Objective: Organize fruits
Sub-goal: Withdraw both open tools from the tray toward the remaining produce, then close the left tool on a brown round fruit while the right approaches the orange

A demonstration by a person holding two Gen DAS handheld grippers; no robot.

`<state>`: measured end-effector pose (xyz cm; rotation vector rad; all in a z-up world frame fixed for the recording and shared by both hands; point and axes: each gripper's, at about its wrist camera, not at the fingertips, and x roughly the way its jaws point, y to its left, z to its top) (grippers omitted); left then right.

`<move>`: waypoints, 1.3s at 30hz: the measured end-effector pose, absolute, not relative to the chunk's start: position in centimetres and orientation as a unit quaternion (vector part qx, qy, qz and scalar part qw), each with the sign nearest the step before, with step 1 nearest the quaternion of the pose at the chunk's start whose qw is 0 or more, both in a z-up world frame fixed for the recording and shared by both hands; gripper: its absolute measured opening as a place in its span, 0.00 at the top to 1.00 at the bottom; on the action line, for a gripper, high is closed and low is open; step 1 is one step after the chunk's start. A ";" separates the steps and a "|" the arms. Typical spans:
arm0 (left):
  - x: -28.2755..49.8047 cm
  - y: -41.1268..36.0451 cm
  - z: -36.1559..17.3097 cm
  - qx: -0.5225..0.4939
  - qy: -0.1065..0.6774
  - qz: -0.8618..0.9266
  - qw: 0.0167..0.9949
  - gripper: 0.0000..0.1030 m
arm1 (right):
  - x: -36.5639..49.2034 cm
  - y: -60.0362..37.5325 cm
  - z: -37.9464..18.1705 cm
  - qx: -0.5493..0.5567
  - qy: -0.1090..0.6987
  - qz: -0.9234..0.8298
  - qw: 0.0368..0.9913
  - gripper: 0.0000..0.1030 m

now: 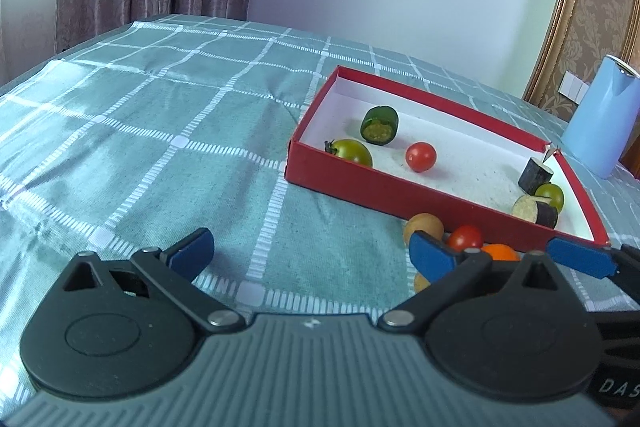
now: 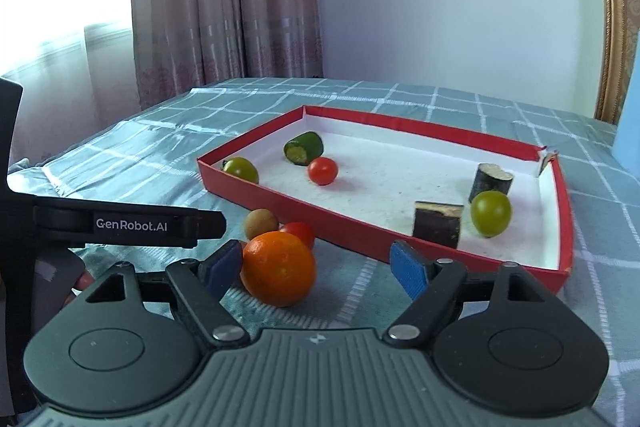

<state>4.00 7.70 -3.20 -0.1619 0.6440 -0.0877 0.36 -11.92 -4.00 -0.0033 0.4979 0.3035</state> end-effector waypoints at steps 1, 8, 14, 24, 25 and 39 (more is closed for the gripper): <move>4.0 7.7 -3.2 -0.080 0.316 -0.043 0.944 0.00 | 0.4 -11.9 -4.0 0.000 0.248 0.153 0.957 0.22; 4.0 7.7 -3.2 -0.079 0.317 -0.043 0.944 0.00 | -0.8 -10.7 -4.1 -0.026 0.241 0.201 0.949 0.61; 4.0 7.6 -3.2 -0.079 0.317 -0.043 0.944 0.00 | -1.1 -11.1 -4.0 -0.029 0.237 0.173 0.956 0.61; 3.0 6.1 -2.7 -0.049 0.298 -0.106 0.947 0.00 | -3.3 -13.2 -3.3 -0.092 0.203 0.063 0.973 0.64; 2.9 5.7 -2.6 -0.038 0.294 -0.113 0.948 0.00 | -3.1 -13.5 -3.3 -0.090 0.203 0.066 0.973 0.64; 1.6 0.6 -3.1 0.097 0.290 -0.162 0.938 0.00 | -1.6 -16.8 -3.4 -0.002 0.213 0.090 0.973 0.53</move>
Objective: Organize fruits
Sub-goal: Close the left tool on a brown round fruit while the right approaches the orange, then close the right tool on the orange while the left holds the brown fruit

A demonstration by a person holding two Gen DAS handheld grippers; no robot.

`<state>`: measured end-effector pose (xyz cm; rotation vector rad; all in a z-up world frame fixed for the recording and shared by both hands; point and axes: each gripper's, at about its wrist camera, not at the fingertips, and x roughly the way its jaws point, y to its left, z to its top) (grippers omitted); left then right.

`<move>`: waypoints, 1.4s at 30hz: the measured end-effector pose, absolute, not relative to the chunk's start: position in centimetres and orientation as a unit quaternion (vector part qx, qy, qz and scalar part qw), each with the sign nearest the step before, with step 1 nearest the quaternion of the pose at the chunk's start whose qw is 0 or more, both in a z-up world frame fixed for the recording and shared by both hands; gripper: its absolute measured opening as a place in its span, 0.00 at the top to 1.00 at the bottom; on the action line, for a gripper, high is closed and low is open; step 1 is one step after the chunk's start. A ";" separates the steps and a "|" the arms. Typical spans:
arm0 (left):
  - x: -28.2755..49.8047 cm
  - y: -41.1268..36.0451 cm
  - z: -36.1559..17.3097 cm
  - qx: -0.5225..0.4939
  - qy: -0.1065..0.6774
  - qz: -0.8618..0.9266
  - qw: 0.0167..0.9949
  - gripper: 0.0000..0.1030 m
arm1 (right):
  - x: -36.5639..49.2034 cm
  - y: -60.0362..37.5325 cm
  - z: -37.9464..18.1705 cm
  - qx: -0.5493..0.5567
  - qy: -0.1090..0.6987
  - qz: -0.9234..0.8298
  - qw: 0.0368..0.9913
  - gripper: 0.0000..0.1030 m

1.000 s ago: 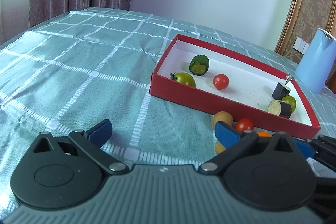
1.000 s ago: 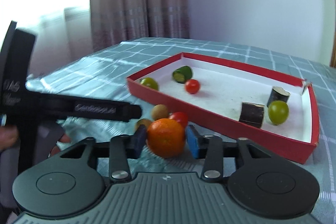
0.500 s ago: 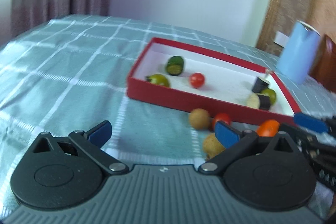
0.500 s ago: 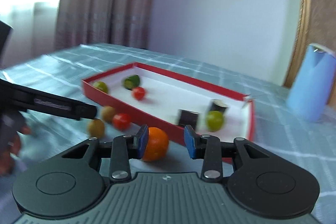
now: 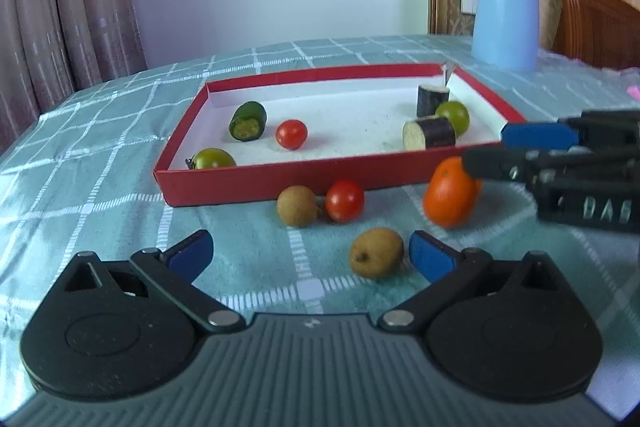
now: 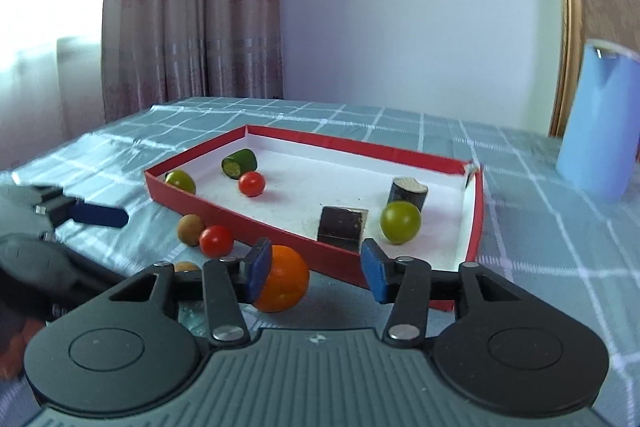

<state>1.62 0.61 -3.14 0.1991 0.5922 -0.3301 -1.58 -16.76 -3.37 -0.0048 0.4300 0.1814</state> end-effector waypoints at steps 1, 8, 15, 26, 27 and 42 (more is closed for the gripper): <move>1.6 0.5 -3.2 0.103 0.291 -0.159 0.938 0.00 | -1.5 -17.0 -3.4 0.000 0.213 0.084 0.973 0.53; 1.2 -1.3 -3.6 0.155 0.283 -0.177 0.930 0.14 | -1.0 -17.8 -3.5 0.032 0.227 0.095 0.969 0.48; 1.3 -0.7 -3.5 0.130 0.287 -0.208 0.926 0.43 | -1.2 -17.9 -3.7 0.044 0.236 0.117 0.964 0.35; 0.7 -1.0 -3.5 0.131 0.282 -0.240 0.920 0.70 | -0.9 -17.1 -4.2 0.055 0.264 0.171 0.948 0.33; 0.8 -0.9 -3.5 0.127 0.283 -0.242 0.919 0.71 | -0.7 -17.0 -4.2 0.055 0.265 0.172 0.947 0.33; 0.8 -0.8 -3.5 0.122 0.284 -0.247 0.918 0.74 | 0.4 -15.1 -4.6 0.050 0.280 0.185 0.941 0.60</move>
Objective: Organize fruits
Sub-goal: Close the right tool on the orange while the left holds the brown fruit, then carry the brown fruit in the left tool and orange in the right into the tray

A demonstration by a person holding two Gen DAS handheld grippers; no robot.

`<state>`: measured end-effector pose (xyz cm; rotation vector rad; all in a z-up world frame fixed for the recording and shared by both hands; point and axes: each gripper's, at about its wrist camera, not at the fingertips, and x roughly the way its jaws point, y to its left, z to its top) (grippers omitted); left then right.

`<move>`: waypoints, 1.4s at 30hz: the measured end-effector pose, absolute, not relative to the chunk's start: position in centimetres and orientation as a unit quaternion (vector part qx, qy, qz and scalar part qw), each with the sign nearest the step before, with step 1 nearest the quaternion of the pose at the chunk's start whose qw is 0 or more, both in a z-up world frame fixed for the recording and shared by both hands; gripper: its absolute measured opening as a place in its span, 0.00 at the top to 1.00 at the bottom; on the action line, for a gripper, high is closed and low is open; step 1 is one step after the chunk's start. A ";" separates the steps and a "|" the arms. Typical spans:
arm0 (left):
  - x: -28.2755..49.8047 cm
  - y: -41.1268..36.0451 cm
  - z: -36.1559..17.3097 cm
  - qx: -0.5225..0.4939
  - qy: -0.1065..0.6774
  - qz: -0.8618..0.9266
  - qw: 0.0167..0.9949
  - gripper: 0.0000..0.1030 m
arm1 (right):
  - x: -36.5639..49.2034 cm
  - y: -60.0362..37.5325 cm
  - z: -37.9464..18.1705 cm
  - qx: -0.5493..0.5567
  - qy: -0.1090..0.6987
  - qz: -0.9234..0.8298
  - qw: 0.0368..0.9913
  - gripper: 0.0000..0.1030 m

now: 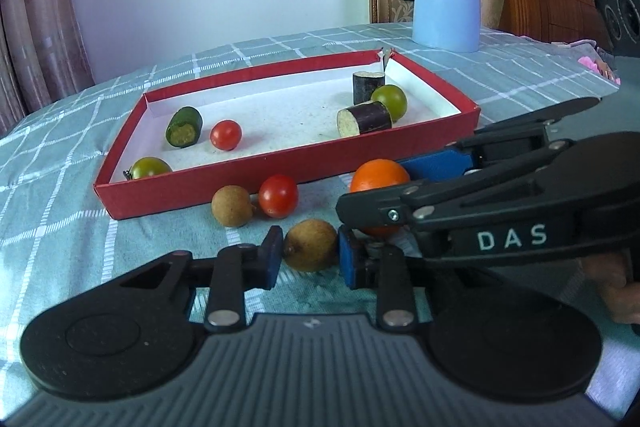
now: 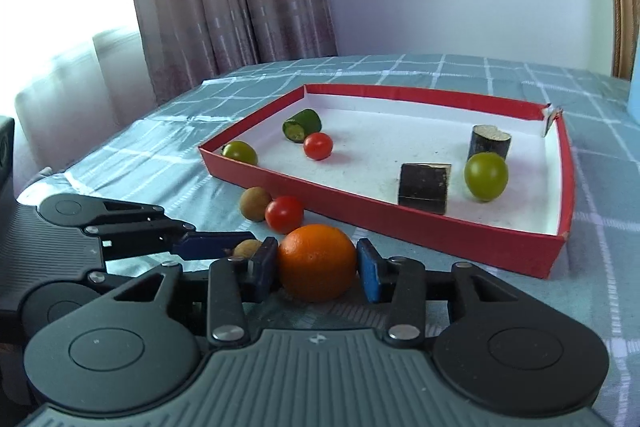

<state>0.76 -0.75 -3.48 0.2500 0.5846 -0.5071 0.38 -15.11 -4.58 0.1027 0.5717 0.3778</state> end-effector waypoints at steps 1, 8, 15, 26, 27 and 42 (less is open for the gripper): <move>0.8 -0.7 -3.5 0.119 0.285 -0.247 0.918 0.74 | 0.3 -15.3 -4.6 0.056 0.279 0.184 0.941 0.60; 0.7 -0.4 -3.4 0.112 0.285 -0.230 0.924 0.74 | -0.3 -16.7 -4.4 0.070 0.261 0.141 0.952 0.60; -0.3 0.6 -3.1 0.101 0.266 -0.213 0.935 0.75 | -1.6 -18.7 -4.4 0.106 0.241 0.119 0.957 0.60; -0.8 1.1 -2.6 0.095 0.252 -0.200 0.942 0.75 | -3.0 -18.8 -4.8 0.109 0.234 0.123 0.958 0.60; -0.8 1.2 -2.5 0.094 0.251 -0.197 0.943 0.75 | -3.2 -19.0 -4.8 0.114 0.233 0.124 0.958 0.60; 0.9 2.2 -0.6 0.058 0.244 -0.185 0.950 0.75 | -3.9 -20.1 -4.7 0.133 0.215 0.113 0.961 0.60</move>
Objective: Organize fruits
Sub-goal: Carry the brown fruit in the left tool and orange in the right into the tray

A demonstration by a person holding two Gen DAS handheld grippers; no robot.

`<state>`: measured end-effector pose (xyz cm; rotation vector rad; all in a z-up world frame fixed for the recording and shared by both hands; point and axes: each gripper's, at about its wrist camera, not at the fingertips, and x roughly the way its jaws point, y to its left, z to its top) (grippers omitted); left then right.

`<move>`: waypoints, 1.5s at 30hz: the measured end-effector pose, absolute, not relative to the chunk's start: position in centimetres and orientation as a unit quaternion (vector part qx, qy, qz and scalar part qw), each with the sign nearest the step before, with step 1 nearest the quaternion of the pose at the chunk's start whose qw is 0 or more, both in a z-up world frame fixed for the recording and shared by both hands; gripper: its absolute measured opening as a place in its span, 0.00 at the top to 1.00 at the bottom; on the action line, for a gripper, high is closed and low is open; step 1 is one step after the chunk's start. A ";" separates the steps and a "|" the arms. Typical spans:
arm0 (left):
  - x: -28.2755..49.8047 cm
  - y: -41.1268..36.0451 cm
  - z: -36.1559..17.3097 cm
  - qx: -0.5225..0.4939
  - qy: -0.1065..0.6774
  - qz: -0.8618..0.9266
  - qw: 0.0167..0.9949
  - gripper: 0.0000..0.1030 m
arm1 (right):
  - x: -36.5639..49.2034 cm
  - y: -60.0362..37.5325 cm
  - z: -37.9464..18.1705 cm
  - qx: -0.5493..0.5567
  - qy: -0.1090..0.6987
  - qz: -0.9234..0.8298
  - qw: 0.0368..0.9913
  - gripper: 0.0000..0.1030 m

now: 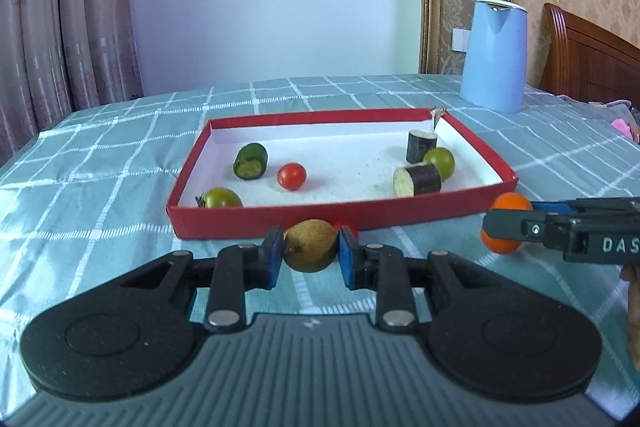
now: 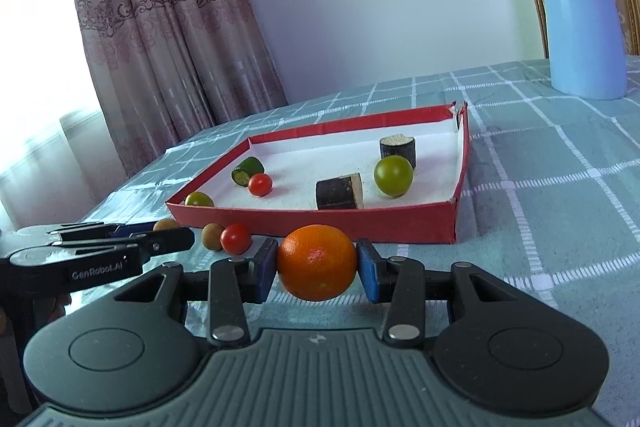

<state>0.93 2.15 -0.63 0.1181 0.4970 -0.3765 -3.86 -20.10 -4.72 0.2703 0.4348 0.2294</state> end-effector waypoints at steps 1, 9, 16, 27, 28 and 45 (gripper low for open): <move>1.2 2.1 -0.5 0.055 0.245 -0.185 0.950 0.75 | -3.8 -20.0 -4.6 0.128 0.212 0.112 0.962 0.60; 3.2 0.8 -0.1 0.046 0.248 -0.175 0.952 0.75 | -3.4 -19.0 -3.3 0.088 0.195 0.106 0.971 0.60; 5.0 0.3 0.2 0.043 0.250 -0.154 0.955 0.75 | -2.0 -17.6 -2.0 0.050 0.185 0.101 0.976 0.60; 8.3 0.0 -0.1 0.032 0.271 -0.119 0.955 0.74 | 2.9 -15.4 -1.0 0.017 0.197 0.088 0.976 0.60; 8.5 0.1 -0.2 0.031 0.273 -0.115 0.955 0.74 | 3.4 -15.4 -0.9 0.018 0.201 0.085 0.976 0.60; 11.6 -0.3 -1.5 0.042 0.295 -0.084 0.951 0.74 | 8.2 -13.7 -2.5 -0.002 0.238 0.067 0.969 0.60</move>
